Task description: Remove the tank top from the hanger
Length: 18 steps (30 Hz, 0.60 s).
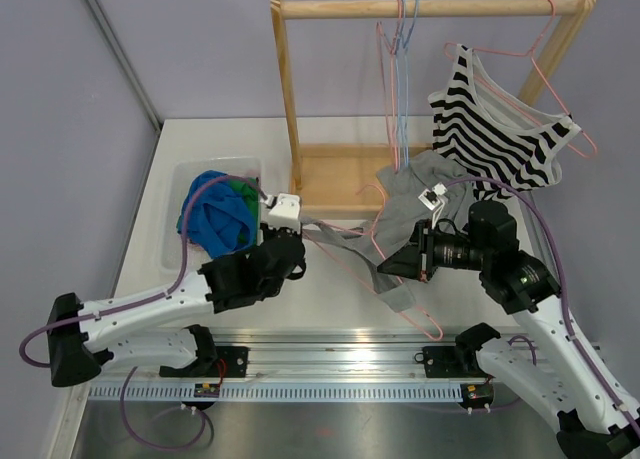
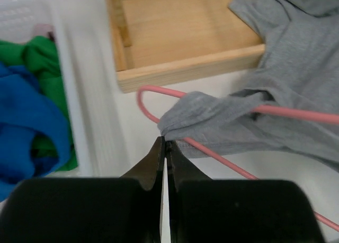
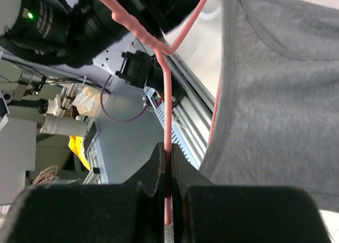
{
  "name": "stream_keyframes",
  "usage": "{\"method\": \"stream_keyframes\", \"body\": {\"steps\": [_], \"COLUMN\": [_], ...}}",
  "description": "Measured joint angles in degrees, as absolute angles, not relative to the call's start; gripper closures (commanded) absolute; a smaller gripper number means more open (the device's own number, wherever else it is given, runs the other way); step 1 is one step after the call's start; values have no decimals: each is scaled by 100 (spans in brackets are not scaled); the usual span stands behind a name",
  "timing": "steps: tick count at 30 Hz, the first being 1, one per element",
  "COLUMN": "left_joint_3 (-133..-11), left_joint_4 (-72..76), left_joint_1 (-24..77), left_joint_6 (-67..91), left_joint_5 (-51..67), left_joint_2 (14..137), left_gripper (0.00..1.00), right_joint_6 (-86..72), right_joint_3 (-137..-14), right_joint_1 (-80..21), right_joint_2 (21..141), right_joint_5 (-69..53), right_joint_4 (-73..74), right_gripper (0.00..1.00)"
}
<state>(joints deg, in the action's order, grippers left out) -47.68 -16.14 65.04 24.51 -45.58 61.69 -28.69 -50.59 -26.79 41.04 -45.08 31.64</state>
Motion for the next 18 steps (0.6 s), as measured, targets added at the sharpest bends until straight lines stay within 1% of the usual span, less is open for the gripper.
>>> {"method": "stream_keyframes", "body": {"steps": [4,9,13,18], "left_joint_3": [-5221,-6062,-6674,-6770], "left_joint_4": [-2742,-3688,-4123,-4239], "left_joint_1": [6514,6486,6051,5857], "left_joint_6": [3148,3413,3470,3472], "left_joint_5": [-5535,-6355,-6440,-6012], "left_joint_2": [5579,4971,4842,4860], "left_gripper": [100,100,100,100], "right_joint_6": [-2482,-1905,-1531,-1369], "right_joint_3": [-5345,-5830,-6023,-5828], "right_joint_1": [-2687,-2689,-2692,-2692], "right_joint_2": [4189,4235,4112,3752], "right_joint_5": [-4775,-5363,-5730,-5741], "right_joint_4": [3454,3638,3505,3022], "right_gripper": [100,100,100,100]}}
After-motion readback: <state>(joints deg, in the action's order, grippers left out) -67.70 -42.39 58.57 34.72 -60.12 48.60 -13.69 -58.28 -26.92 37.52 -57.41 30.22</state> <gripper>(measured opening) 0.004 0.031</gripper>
